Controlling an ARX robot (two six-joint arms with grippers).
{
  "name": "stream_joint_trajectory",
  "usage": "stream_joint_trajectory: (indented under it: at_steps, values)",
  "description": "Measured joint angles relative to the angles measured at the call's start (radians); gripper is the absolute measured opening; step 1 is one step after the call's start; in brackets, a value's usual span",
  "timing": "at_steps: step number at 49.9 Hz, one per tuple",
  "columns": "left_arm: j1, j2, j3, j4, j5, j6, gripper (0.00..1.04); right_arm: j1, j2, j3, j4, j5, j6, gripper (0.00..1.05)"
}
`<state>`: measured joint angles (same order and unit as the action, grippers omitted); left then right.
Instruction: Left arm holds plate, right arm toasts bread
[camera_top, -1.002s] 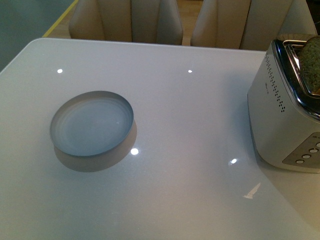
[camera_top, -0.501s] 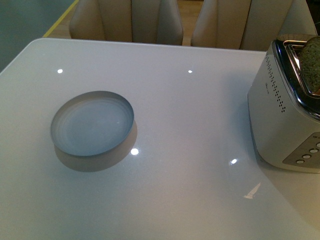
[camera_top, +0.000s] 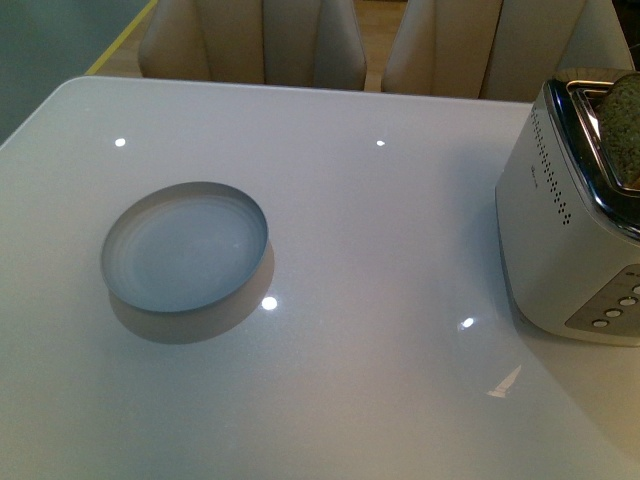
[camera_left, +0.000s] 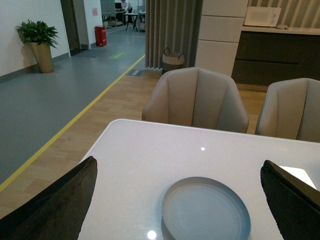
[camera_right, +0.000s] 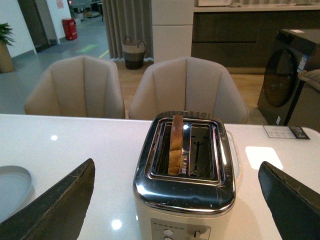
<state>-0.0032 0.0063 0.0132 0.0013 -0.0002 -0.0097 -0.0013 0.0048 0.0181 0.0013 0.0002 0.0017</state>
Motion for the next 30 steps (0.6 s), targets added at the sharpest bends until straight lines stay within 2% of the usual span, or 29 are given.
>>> stream_joint_trajectory:
  at_steps: [30]
  values:
    - [0.000, 0.000, 0.000, 0.000, 0.000, 0.000, 0.98, 0.000, 0.000, 0.000, 0.000, 0.000, 0.000, 0.96]
